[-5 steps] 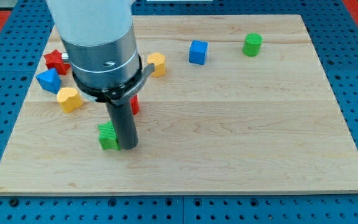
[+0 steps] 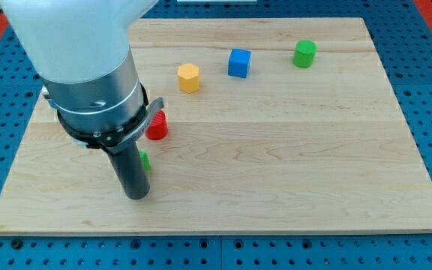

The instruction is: Slide the green star to the left of the red circle

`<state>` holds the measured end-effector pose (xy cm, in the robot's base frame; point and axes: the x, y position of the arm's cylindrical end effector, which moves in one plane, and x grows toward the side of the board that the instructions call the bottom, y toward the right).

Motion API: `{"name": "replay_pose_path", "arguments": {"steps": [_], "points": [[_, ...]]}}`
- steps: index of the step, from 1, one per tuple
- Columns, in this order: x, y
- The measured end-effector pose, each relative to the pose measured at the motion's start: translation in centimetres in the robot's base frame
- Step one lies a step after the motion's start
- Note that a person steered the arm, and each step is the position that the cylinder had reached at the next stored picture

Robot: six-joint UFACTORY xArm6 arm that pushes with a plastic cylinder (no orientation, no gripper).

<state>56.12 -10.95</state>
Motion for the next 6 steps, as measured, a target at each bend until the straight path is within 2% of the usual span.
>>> {"name": "replay_pose_path", "arguments": {"steps": [2,4,6], "points": [[-3.0,-1.3],[-6.1,-5.1],[-7.4,-5.1]]}}
